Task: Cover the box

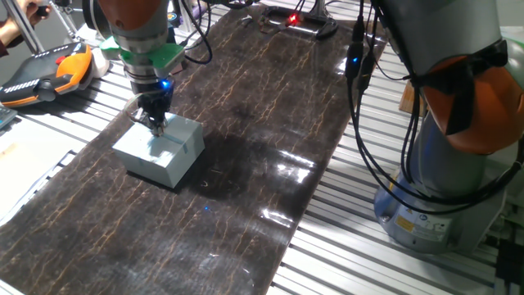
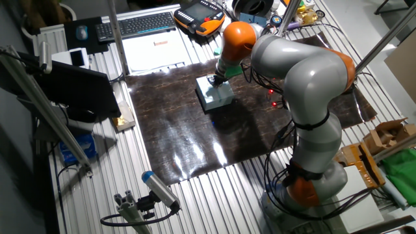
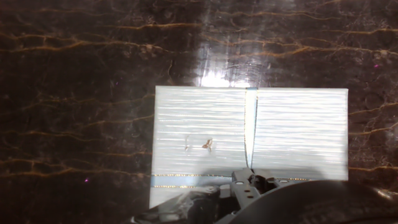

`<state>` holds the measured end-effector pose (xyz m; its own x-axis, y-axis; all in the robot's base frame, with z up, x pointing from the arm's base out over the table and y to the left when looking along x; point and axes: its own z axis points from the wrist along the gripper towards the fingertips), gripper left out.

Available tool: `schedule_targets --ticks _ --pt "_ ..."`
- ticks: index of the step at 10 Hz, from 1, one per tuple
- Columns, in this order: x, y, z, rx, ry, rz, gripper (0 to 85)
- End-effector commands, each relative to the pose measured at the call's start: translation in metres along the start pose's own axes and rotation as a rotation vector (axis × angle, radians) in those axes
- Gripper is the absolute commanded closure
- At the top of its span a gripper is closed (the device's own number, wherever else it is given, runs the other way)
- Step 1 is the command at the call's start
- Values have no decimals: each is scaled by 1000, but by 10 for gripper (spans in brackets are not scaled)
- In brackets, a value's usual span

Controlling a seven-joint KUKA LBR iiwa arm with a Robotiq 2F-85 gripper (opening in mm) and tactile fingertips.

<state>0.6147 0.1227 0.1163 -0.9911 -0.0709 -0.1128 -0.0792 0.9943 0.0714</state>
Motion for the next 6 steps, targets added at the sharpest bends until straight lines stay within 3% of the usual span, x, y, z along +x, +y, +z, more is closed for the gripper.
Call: schedule_targets --ticks 1,6 --pt "0 0 1 0 0 -1 843" --pt "0 -1 5 5 -3 -14 843"
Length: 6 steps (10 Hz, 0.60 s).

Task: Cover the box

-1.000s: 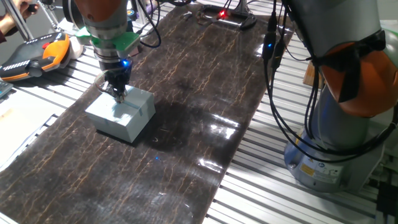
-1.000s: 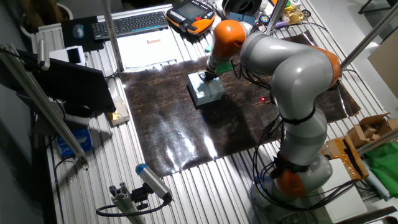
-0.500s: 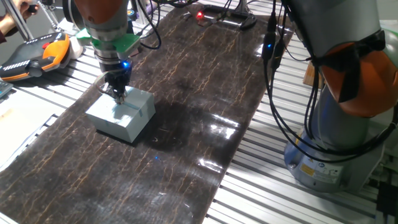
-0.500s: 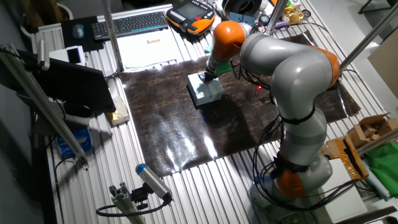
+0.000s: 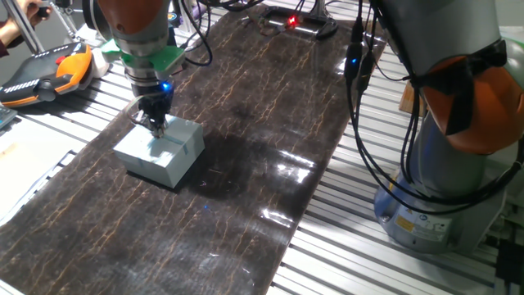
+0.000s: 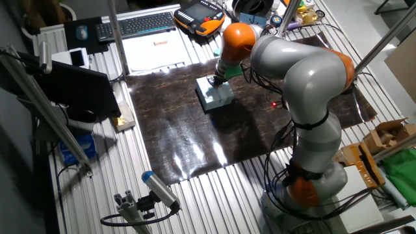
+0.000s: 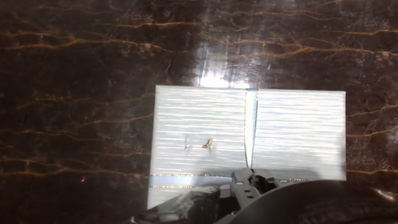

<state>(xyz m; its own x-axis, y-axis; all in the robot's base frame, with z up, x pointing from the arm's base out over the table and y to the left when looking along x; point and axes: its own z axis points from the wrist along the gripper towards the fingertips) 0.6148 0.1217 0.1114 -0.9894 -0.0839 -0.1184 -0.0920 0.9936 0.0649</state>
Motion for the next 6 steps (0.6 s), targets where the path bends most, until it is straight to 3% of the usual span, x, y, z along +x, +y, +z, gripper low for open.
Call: schedule_targets --ticks 1,5,6 --pt "1 0 0 -1 -1 -1 843" --pt "3 1 1 2 -9 -6 840" --pt "4 1 1 3 -10 -8 787"
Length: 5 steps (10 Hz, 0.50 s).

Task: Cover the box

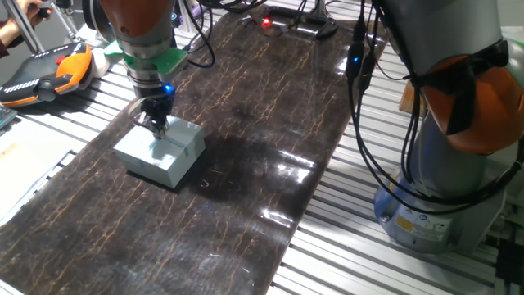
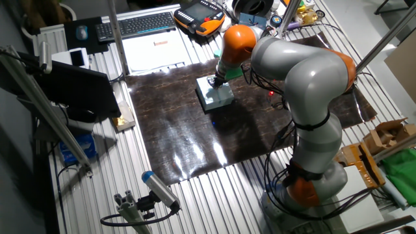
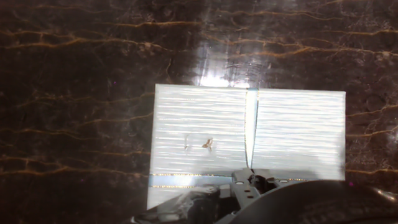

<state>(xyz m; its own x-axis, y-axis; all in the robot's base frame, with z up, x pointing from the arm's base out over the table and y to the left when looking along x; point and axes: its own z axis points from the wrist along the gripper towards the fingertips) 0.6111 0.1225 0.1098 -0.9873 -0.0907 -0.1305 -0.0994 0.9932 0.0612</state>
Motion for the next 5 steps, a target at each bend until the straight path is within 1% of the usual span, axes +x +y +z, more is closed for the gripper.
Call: schedule_targets --ticks 1,2,4,5 --pt "0 0 0 1 -5 6 620" --pt "0 0 1 2 -6 6 553" --pt "0 0 1 2 -8 9 520" --pt "0 0 0 2 -9 10 520"
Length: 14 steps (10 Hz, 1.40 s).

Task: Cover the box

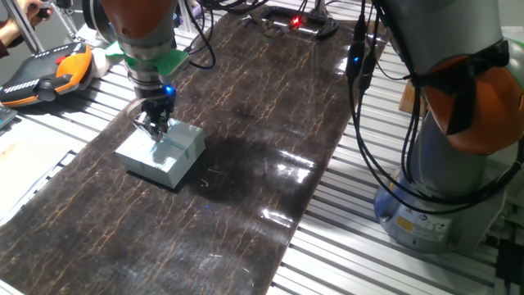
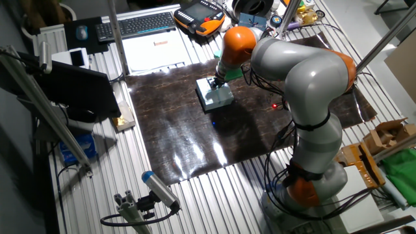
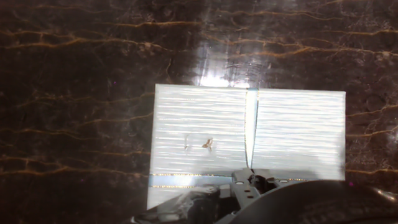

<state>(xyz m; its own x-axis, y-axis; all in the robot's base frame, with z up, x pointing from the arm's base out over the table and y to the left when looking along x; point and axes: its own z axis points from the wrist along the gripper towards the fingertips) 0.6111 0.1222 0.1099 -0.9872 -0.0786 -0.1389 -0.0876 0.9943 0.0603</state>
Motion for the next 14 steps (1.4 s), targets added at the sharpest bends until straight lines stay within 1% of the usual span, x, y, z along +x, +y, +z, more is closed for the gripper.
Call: schedule_targets --ticks 1,2,3,4,5,7,8,9,10,12,13,14 --pt "0 0 -3 3 -1 6 520" --pt "0 0 -8 5 -1 17 533" --pt "1 0 -18 22 6 25 597" --pt "0 1 -27 37 10 32 703" --pt "0 1 -35 39 16 40 840" --pt "0 -3 -53 49 26 46 843" --pt "1 -7 -61 41 32 55 843" --pt "2 -12 -69 48 41 56 843" --pt "1 -20 -79 39 54 73 843" --pt "2 -34 -90 60 66 81 843" --pt "3 -36 -94 77 66 81 843" --pt "7 -38 -99 82 66 96 843"
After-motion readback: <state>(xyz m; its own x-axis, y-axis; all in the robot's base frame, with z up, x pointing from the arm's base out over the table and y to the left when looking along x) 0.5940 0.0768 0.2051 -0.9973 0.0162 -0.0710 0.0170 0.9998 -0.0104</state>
